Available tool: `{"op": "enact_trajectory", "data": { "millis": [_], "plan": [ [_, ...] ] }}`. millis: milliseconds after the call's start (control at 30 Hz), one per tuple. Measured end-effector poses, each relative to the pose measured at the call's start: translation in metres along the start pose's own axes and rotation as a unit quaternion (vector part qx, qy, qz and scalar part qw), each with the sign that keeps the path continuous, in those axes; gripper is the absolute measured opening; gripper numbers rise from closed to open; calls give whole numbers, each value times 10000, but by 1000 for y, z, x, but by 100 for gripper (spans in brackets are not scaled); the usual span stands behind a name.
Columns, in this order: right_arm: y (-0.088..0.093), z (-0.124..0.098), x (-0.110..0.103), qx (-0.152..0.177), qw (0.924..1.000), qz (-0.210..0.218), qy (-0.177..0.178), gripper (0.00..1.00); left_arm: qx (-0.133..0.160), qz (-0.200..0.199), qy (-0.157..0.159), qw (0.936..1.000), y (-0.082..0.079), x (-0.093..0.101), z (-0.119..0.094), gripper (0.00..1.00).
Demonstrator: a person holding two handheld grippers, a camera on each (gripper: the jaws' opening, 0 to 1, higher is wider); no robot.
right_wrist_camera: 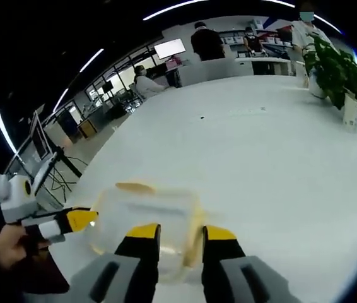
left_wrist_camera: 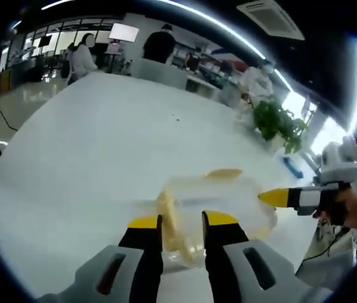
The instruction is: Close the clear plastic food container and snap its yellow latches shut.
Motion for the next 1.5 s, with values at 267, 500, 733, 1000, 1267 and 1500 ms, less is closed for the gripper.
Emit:
{"op": "enact_trajectory", "data": {
  "millis": [267, 500, 733, 1000, 1267, 1500],
  "plan": [
    [1, 2, -3, 47, 9999, -77, 86, 22, 83, 132, -74, 9999, 1, 0, -1, 20],
    [2, 2, -3, 92, 9999, 13, 70, 21, 93, 143, -59, 9998, 1, -1, -1, 20],
    [2, 2, -2, 126, 9999, 101, 21, 21, 82, 114, -1, 9999, 0, -3, 0, 19],
    [2, 3, -2, 134, 9998, 161, 5, 20, 236, -621, -29, 9978, 4, -7, 0, 17],
    [2, 3, -1, 180, 9998, 67, 16, 21, 296, -540, -157, 9980, 5, -3, 0, 17],
    [4, 3, -4, 339, 9992, 67, 194, 23, 461, -531, -307, 9971, 7, -1, -1, 19]
  ]
}}
Point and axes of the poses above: the point that each gripper's makers call its tool centre point, and the gripper's own axes: z roughly forward along the fingers, x roughly to its right, y roughly out of its underside, the point moved 9 cm from there along -z, roughly backward along the fingers, and after that the axes turned 6 degrees about -y, right-handed, at the moved point
